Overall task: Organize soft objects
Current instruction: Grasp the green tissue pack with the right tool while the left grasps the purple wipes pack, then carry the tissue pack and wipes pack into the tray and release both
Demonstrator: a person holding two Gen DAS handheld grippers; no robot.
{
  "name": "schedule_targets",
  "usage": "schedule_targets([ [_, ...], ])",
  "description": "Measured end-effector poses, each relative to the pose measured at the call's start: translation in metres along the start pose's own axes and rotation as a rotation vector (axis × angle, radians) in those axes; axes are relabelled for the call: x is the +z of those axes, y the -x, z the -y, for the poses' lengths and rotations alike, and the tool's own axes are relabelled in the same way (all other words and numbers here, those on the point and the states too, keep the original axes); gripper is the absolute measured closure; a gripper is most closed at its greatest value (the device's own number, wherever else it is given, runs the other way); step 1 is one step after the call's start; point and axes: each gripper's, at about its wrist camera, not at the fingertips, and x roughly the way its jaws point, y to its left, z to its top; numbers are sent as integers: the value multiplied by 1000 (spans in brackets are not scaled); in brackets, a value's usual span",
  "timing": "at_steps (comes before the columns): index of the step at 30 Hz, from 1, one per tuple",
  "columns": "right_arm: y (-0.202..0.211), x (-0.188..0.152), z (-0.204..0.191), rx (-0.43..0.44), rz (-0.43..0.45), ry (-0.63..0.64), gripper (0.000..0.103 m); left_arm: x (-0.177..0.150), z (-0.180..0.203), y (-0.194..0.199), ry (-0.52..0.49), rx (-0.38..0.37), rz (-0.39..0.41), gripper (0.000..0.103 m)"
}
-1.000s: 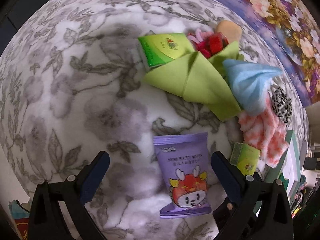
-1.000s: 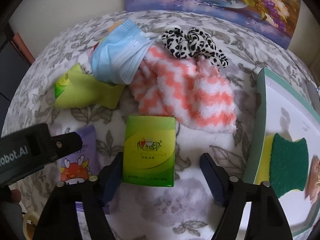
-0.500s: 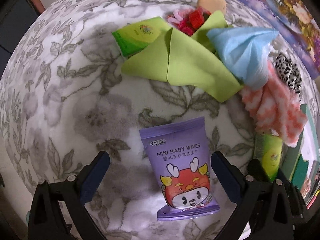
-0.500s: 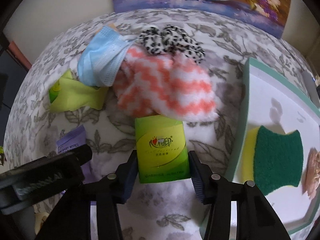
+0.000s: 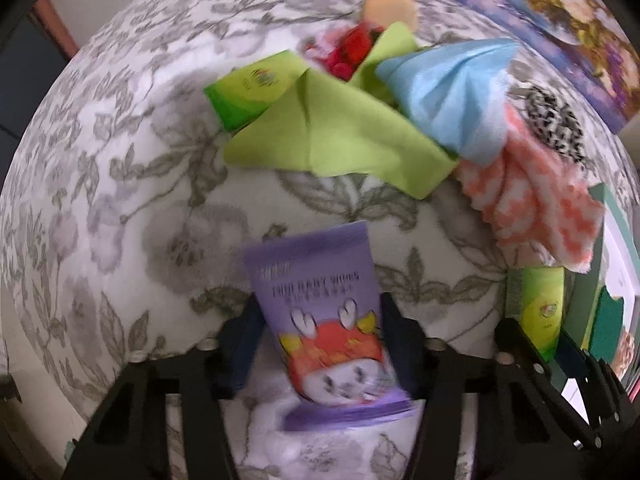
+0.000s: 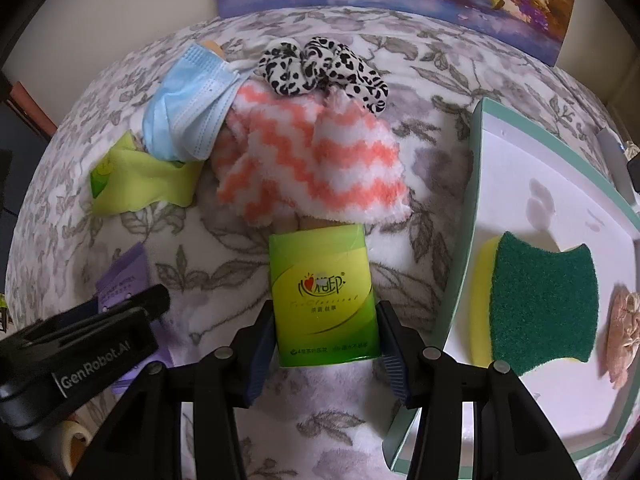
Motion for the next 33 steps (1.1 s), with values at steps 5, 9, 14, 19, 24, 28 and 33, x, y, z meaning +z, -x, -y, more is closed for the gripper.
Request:
schedule_targets([
  [5,-5,2,-12,-16,1,22,51,3,6,4,-9,-12,8,55],
  [9,-8,2,-23,-38,4,52,51,2,-3,8,9,-34,15,59],
  [14,-8,2,-23,-20,-2,39,53,2,-16,16,24,-60,30,61],
  [19,-6,5,-18,8,-16,20,53,5,-27,29,42,-71,75,62],
  [24,11,10,-14,36,0,-11,53,6,-35,53,60,-95,143,62],
  [28,43,18,-10,40,75,-32,53,4,-34,88,57,-76,239,62],
  [33,75,29,-2,-3,181,-28,53,8,-11,122,24,-101,308,61],
])
